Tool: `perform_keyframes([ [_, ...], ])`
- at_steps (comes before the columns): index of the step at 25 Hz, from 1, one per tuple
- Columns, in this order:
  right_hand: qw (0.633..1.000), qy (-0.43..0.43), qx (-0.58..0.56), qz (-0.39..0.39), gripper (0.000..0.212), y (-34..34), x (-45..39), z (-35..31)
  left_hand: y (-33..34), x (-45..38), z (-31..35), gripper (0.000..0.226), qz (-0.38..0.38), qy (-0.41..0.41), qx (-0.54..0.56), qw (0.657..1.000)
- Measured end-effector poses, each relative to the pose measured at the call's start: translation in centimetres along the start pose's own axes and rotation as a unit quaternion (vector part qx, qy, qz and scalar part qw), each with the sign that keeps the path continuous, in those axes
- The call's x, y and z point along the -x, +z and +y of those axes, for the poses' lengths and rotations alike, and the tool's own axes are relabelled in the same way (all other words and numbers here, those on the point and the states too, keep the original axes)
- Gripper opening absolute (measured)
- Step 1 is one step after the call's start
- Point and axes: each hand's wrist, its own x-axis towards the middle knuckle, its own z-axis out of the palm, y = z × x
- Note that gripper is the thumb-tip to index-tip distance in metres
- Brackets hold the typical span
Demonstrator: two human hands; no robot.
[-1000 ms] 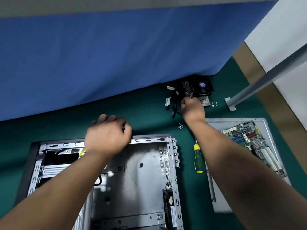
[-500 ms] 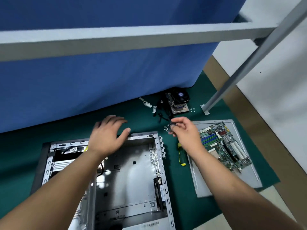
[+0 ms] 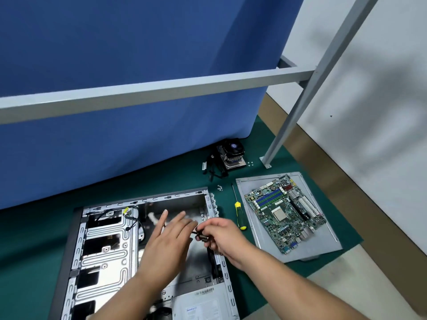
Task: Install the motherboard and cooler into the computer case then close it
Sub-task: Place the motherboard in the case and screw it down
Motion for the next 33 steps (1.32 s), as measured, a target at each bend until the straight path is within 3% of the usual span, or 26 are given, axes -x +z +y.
perform_keyframes([
  [4, 0.998, -0.017, 0.048, -0.045, 0.016, 0.4, 0.3, 0.5, -1.2, 1.0, -0.8, 0.031, -0.063, 0.006, -0.045, 0.997],
  [6, 0.972, -0.1, 0.212, 0.007, 0.015, 0.0, 0.4, 0.9, -2.1, 1.6, -1.6, 0.036, -0.144, -0.006, -0.067, 0.987],
  [7, 0.926, -0.155, 0.343, 0.039, 0.022, -0.5, 0.3, 1.4, -2.2, 1.9, -2.1, 0.048, -0.18, -0.001, -0.075, 0.981],
  [9, 0.793, -0.219, 0.566, 0.052, 0.037, -1.6, 0.4, 2.4, -2.4, 2.6, -3.4, 0.053, -0.217, 0.0, -0.093, 0.972],
  [10, 0.744, -0.222, 0.629, 0.039, 0.042, -1.8, 0.4, 3.0, -2.3, 3.0, -3.8, 0.05, -0.237, 0.003, -0.106, 0.966],
  [11, 0.718, -0.212, 0.662, 0.02, 0.045, -1.8, 0.3, 3.6, -2.1, 3.3, -4.2, 0.045, -0.256, 0.016, -0.121, 0.959],
  [12, 0.712, -0.196, 0.674, 0.006, 0.047, -1.6, 0.2, 4.0, -1.9, 3.6, -4.6, 0.038, -0.281, 0.022, -0.134, 0.95],
  [14, 0.734, -0.166, 0.658, -0.008, 0.05, -1.2, 0.0, 4.4, -1.2, 3.8, -5.1, 0.023, -0.295, 0.033, -0.165, 0.94],
  [17, 0.768, -0.158, 0.621, -0.011, 0.045, -1.3, 0.4, 4.0, -0.2, 3.9, -5.5, 0.035, -0.326, 0.014, -0.193, 0.925],
  [24, 0.792, -0.194, 0.577, -0.043, 0.041, -0.7, 0.7, 4.5, -0.9, 5.9, -6.0, 0.032, -0.312, -0.006, -0.191, 0.931],
  [33, 0.779, -0.219, 0.583, -0.07, 0.053, 1.9, 0.7, 6.3, -2.1, 8.6, -4.9, 0.031, -0.313, -0.073, -0.185, 0.929],
])
